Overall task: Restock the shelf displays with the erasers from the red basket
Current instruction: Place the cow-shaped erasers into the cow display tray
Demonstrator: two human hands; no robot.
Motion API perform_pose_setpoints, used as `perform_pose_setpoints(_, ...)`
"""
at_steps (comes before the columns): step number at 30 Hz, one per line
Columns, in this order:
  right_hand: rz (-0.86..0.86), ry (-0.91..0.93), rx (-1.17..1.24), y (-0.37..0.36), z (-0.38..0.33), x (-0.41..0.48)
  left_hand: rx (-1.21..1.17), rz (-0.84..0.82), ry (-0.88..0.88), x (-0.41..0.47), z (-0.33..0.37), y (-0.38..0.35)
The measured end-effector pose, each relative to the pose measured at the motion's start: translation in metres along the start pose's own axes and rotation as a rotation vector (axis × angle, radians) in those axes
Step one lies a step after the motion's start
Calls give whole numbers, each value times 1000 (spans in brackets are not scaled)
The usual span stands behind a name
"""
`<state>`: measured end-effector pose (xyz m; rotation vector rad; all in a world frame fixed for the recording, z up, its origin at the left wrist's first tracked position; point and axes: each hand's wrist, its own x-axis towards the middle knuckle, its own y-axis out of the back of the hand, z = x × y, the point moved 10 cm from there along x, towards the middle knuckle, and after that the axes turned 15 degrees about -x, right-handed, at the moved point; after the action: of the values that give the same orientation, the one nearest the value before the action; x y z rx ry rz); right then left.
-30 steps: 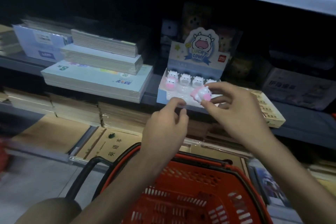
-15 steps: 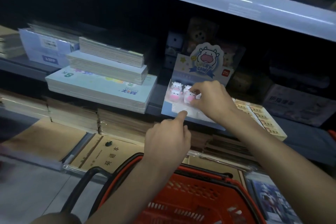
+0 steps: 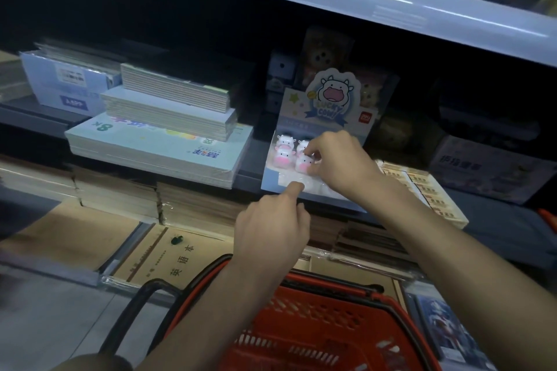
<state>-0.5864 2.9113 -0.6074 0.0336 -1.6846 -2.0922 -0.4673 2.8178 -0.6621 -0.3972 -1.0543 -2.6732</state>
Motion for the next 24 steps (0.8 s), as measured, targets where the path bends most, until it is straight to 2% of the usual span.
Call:
perform_pose_setpoints(3, 0, 11, -29, 1, 0, -9, -9, 26, -10, 1, -1, 2)
perform_pose_setpoints(6, 70, -3, 39, 13, 10, -32, -147, 87, -60, -1, 3, 11)
perform_pose_setpoints(8, 202, -69, 177, 32, 23, -61, -401, 87, -49, -3, 5, 14)
perform_pose_setpoints(10, 269, -110, 379, 41, 31, -96, -834, 25, 74, -5, 1, 10)
perform_pose_setpoints(12, 265, -152, 619, 37, 34, -131, -1199, -92, 274, -11, -1, -5)
perform_pose_setpoints(15, 213, -221, 901, 12, 35, -174, -1465, -200, 443, -22, 3, -21)
perform_pose_setpoints(18, 174, -271, 977, -7, 35, -193, -1601, -199, 531, -31, -1, -32)
perform_pose_setpoints(21, 126, -194, 1080, -1, 20, -193, -1658, -172, 557, -37, -8, -41)
perform_pose_setpoints(24, 111, -163, 1005, 0, 13, -195, -1583, -178, 517, -40, -3, -46)
